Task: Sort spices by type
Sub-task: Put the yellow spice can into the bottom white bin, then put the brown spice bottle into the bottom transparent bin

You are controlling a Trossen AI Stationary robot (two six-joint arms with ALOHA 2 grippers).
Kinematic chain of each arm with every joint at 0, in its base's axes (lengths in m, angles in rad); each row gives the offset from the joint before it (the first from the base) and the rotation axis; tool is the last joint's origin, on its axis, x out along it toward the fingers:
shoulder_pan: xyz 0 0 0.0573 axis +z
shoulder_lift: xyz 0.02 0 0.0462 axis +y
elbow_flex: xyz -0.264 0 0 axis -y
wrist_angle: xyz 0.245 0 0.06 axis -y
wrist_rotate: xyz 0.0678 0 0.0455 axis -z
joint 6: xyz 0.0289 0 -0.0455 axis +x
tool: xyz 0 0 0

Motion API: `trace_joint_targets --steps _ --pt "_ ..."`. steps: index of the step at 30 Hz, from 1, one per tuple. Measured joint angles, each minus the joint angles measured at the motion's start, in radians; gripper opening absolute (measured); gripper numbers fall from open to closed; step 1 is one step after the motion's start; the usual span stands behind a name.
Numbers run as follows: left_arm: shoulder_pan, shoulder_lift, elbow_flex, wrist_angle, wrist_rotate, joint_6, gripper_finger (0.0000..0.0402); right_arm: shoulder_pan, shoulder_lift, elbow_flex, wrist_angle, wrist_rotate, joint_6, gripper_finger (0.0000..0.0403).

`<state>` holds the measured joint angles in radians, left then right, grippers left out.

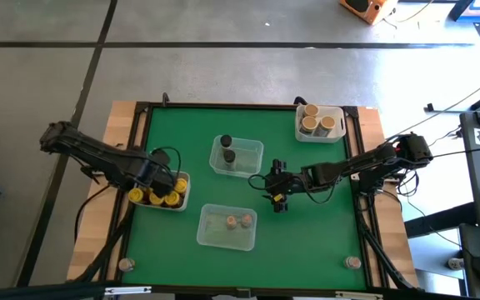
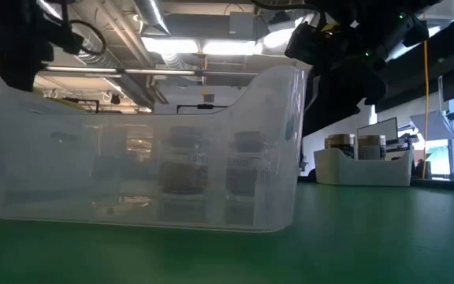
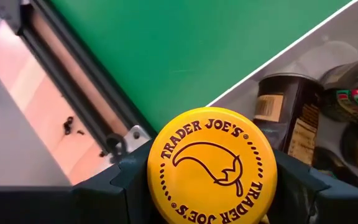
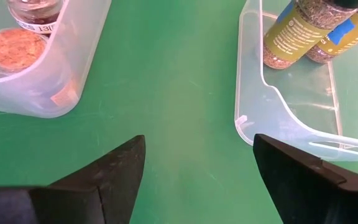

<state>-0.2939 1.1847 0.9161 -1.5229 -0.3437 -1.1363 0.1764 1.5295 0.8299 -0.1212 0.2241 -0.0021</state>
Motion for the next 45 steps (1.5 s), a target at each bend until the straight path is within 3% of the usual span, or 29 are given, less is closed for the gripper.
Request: trace_joint_targets --steps 9,19,32,45 --pt "0.0 0.0 -0.079 0.12 0.013 0.01 0.0223 0.0 0.0 0.0 0.0 0.0 0.0 0.0299" --pt "-0.001 0.0 -0.107 0.14 0.036 0.021 0.0281 0.0 0.0 0.0 0.002 -0.001 0.0 0.0299" --pt "-0.001 -0.069 0.05 0.079 0.041 0.085 0.0279 0.0 0.0 0.0 0.008 -0.001 0.0 0.0299" --pt "-0.001 -0.103 0.058 0.184 0.0 0.146 0.028 0.0 0.0 0.0 0.007 -0.001 -0.003 0.0298"
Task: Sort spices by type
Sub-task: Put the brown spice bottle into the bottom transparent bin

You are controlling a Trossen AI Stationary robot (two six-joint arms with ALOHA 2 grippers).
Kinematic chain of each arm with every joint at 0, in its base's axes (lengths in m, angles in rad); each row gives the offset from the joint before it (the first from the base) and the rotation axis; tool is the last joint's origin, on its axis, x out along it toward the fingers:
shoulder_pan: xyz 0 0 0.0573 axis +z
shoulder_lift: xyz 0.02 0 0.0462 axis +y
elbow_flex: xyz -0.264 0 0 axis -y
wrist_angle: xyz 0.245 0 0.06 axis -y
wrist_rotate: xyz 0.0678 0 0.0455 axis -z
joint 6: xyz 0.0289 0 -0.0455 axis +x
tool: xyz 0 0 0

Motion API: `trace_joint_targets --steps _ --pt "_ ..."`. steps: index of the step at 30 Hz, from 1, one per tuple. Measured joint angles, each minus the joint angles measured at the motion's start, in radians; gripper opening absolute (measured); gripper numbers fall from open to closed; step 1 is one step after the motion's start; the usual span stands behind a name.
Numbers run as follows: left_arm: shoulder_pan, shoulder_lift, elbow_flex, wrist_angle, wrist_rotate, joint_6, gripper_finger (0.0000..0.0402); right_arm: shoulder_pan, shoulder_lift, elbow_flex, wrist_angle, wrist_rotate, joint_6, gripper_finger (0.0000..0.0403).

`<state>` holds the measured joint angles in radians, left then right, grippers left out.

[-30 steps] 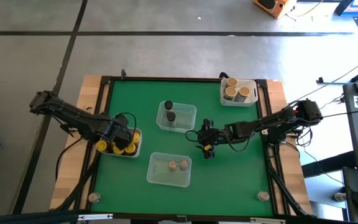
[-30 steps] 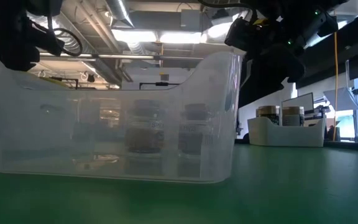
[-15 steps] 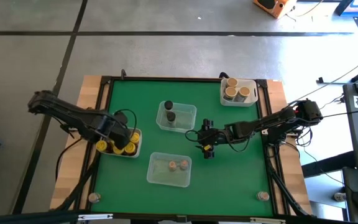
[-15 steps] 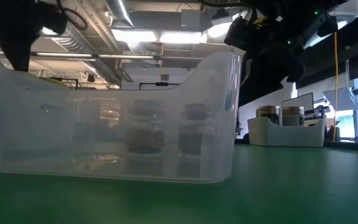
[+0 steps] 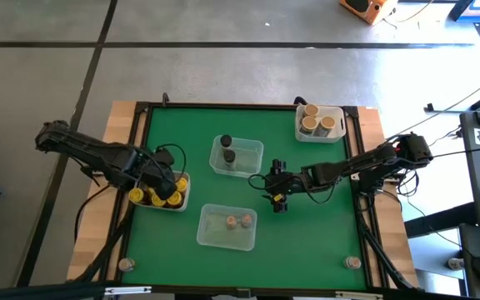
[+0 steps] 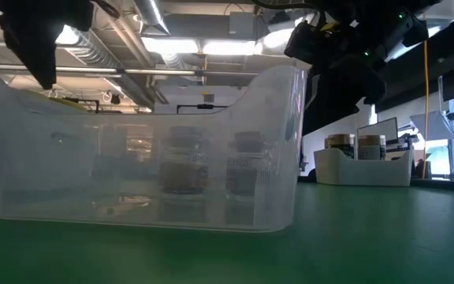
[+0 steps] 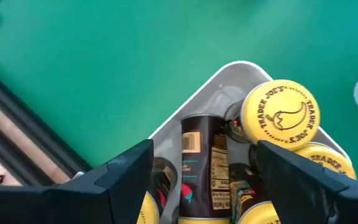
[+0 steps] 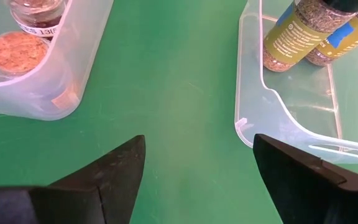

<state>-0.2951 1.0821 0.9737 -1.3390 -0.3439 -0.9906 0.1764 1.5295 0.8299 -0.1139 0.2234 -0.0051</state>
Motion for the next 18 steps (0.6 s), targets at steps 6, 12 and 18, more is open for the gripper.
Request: trace_joint_targets --steps 6,12,18 --pt "-0.018 0.0 0.0 0.164 -0.006 0.136 0.028 0.0 0.0 0.0 0.0 0.0 0.0 0.0299" --pt "-0.061 0.0 0.0 0.34 -0.01 0.242 0.028 0.0 0.0 0.0 0.001 0.001 -0.007 0.0298" --pt "-0.098 0.0 0.0 0.515 -0.033 0.321 0.028 0.0 0.0 0.0 0.002 0.001 -0.008 0.0298"
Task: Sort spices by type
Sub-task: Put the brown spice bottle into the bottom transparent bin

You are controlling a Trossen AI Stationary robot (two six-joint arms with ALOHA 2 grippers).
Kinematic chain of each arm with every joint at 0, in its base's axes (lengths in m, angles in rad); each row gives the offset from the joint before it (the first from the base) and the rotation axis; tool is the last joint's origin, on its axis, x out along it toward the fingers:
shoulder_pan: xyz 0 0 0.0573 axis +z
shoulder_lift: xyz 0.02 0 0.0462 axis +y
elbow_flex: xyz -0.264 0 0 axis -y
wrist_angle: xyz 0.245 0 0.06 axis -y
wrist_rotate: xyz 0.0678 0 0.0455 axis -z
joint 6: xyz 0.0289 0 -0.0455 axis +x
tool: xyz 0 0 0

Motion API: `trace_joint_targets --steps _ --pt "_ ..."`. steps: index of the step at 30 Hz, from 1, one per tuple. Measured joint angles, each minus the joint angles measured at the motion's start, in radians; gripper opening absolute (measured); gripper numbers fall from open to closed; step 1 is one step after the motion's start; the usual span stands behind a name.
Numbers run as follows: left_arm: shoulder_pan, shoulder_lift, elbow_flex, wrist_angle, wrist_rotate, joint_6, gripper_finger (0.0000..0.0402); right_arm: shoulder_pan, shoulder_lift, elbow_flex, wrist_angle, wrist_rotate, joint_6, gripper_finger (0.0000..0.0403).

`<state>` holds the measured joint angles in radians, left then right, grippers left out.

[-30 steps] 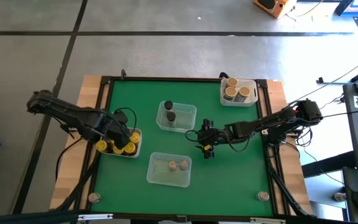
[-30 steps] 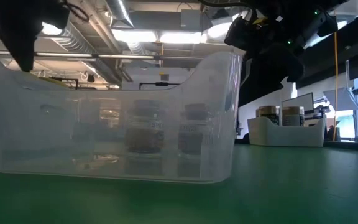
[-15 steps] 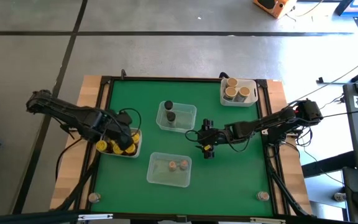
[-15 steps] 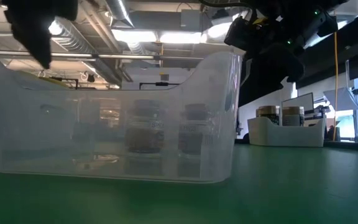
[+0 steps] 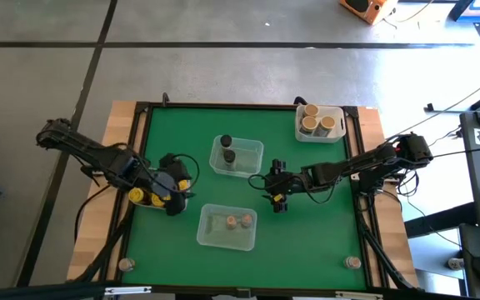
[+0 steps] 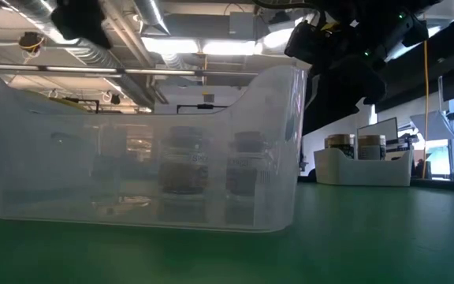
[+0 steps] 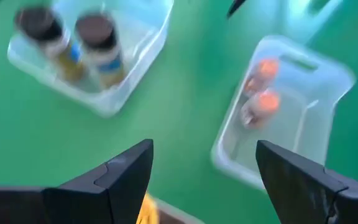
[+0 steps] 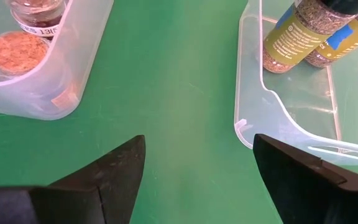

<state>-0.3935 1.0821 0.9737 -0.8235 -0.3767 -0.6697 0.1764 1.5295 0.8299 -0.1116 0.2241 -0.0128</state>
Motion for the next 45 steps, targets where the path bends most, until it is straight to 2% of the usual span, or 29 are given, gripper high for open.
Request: trace_joint_targets --steps 10,16,21,25,28,34,39,42,45 --pt "0.025 0.006 0.0 0.223 -0.039 0.128 0.028 0.0 0.0 0.0 0.003 0.0 -0.002 0.0298" --pt "-0.051 0.108 0.028 0.174 -0.036 0.16 0.028 0.0 0.0 0.0 0.007 0.0 -0.026 0.0298" --pt "-0.163 0.234 0.205 -0.109 -0.028 -0.05 0.028 0.0 0.0 0.0 0.006 0.0 -0.026 0.0298" --pt "-0.273 0.332 0.389 -0.334 0.026 -0.294 0.028 0.0 0.0 0.0 0.006 0.0 -0.028 0.0298" --pt "-0.348 0.38 0.462 -0.42 0.088 -0.476 0.028 0.0 0.0 0.0 0.006 0.0 -0.051 0.0298" --pt "-0.481 0.41 0.433 -0.453 0.196 -0.769 0.028 0.0 0.0 0.0 0.006 0.002 -0.075 0.0299" --pt "-0.563 0.461 0.391 -0.392 0.291 -1.006 0.028 0.0 0.0 0.0 0.039 0.013 -0.153 0.0298" --pt "-0.592 0.516 0.37 -0.383 0.375 -0.993 0.028 0.0 0.0 0.0 0.087 0.023 -0.179 0.0299" --pt "-0.58 0.578 0.343 -0.389 0.481 -0.883 0.028 0.0 0.0 0.0 0.093 0.015 -0.187 0.0299"
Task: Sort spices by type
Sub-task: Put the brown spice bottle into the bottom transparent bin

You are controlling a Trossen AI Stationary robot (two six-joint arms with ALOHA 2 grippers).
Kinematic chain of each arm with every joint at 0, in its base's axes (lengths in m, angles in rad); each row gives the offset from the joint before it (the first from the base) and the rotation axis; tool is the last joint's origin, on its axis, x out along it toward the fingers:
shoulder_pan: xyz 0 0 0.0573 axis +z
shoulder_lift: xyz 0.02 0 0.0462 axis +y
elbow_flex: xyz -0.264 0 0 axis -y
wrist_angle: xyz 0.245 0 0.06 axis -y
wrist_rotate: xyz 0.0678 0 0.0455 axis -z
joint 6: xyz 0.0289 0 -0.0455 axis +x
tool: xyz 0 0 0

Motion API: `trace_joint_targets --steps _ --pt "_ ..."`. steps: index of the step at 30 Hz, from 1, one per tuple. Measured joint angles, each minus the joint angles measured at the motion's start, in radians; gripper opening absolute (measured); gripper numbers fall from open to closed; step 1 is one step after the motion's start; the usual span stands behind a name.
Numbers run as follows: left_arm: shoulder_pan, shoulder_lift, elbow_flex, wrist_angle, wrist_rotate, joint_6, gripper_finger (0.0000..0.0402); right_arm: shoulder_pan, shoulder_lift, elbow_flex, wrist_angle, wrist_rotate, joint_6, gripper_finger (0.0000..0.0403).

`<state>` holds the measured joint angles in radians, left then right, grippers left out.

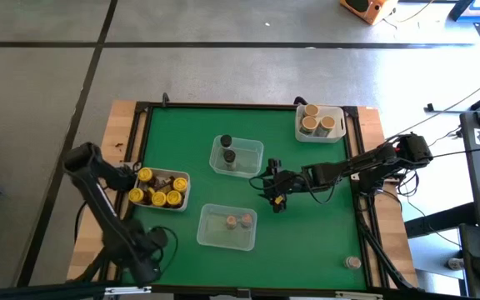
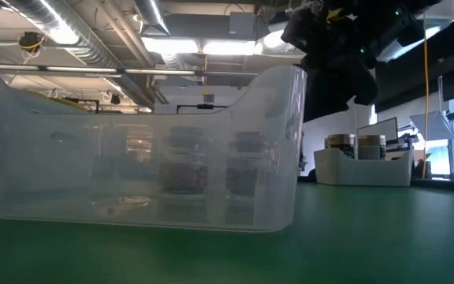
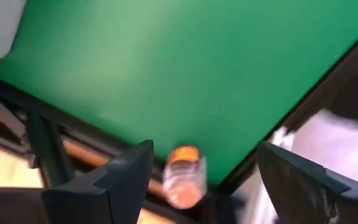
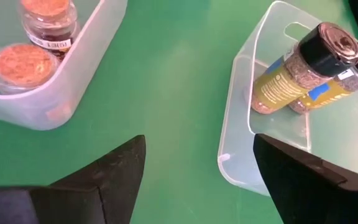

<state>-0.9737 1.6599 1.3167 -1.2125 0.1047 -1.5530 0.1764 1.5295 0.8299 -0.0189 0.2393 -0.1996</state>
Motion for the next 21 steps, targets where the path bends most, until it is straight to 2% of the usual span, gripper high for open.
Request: trace_joint_targets --steps 4,9,12,15,18,21 --pt "0.012 0.061 -0.002 -0.003 0.147 0.182 0.028 0.0 0.0 0.0 -0.009 -0.004 0.008 0.0299" --pt "-0.03 0.087 -0.004 0.017 0.164 0.269 0.028 0.0 0.0 0.0 -0.008 -0.006 0.011 0.0298" --pt "-0.066 0.09 -0.022 0.032 0.191 0.278 0.028 0.0 0.0 0.0 -0.008 -0.007 0.011 0.0298" --pt "-0.098 0.09 -0.029 0.085 0.244 0.223 0.028 0.0 0.0 0.0 -0.011 -0.007 0.011 0.0298" --pt "-0.133 0.092 -0.037 0.158 0.237 0.202 0.028 0.0 0.0 0.0 -0.013 -0.007 0.011 0.0298" --pt "-0.168 0.094 -0.061 0.146 0.238 0.192 0.028 0.0 0.0 0.0 -0.017 -0.008 0.011 0.0298"
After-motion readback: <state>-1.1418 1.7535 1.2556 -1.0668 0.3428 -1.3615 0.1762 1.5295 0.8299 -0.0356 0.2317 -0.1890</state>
